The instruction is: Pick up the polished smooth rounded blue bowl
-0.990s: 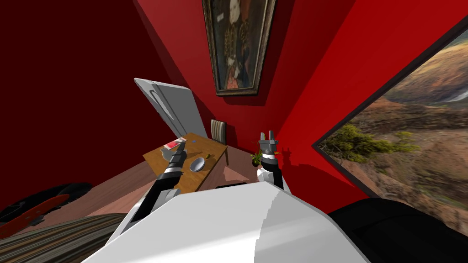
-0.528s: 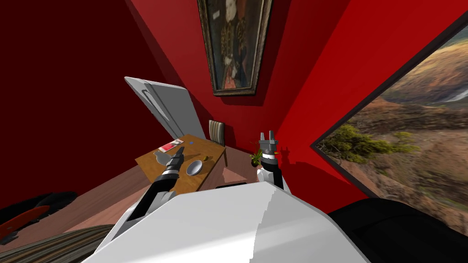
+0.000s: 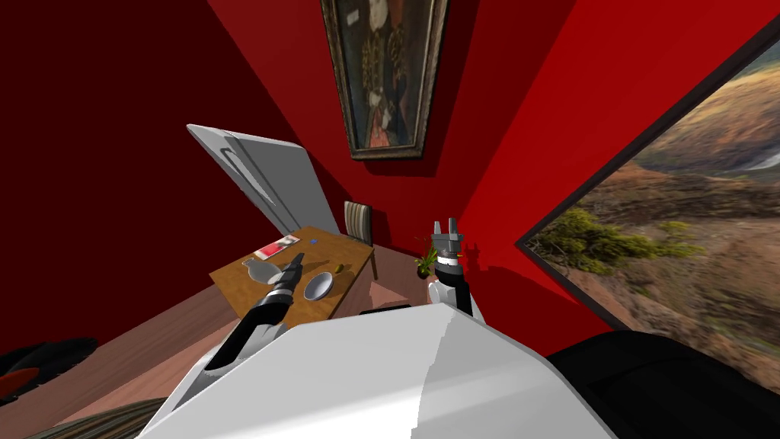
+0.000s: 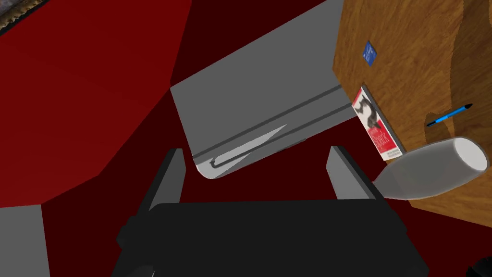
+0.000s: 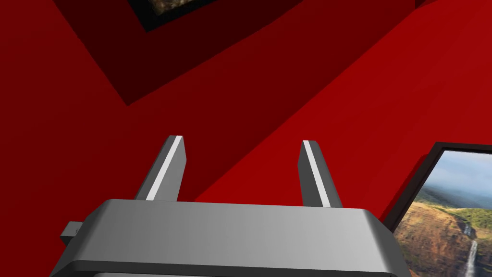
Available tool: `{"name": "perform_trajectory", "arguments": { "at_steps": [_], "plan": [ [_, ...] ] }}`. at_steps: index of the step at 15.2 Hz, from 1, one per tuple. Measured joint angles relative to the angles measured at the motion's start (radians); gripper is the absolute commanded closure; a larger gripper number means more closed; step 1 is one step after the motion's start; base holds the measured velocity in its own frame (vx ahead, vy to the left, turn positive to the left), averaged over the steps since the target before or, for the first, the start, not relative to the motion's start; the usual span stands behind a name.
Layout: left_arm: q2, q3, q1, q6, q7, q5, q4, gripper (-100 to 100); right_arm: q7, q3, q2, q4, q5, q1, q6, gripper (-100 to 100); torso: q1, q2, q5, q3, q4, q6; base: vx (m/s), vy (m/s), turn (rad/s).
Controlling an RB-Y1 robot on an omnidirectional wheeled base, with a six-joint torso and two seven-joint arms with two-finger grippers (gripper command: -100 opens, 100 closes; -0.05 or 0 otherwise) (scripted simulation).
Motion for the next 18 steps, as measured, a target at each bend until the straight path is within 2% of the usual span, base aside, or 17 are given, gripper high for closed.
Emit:
{"name": "perform_trajectory", "arguments": {
  "at_steps": [6, 9, 18],
  "plan": [
    [0.005, 0.041, 0.006, 0.107, -0.006, 0.015, 0.04, -100, 0.0, 0.0, 0.0, 0.0, 0.0, 0.0, 0.0, 0, 0.0, 0.0, 0.0, 0.0, 0.0, 0.0, 0.043, -0.008, -0.063],
    [0.003, 0.053, 0.016, 0.16, -0.01, 0.019, 0.039, -100, 0.0, 0.0, 0.0, 0.0, 0.0, 0.0, 0.0, 0, 0.0, 0.001, 0.0, 0.0, 0.0, 0.0, 0.03, -0.001, -0.027],
    [0.003, 0.114, 0.033, 0.33, -0.018, 0.044, 0.081, -100, 0.0, 0.0, 0.0, 0.0, 0.0, 0.0, 0.0, 0, 0.0, 0.0, 0.0, 0.0, 0.0, 0.0, 0.044, -0.006, -0.064]
  ]
}}
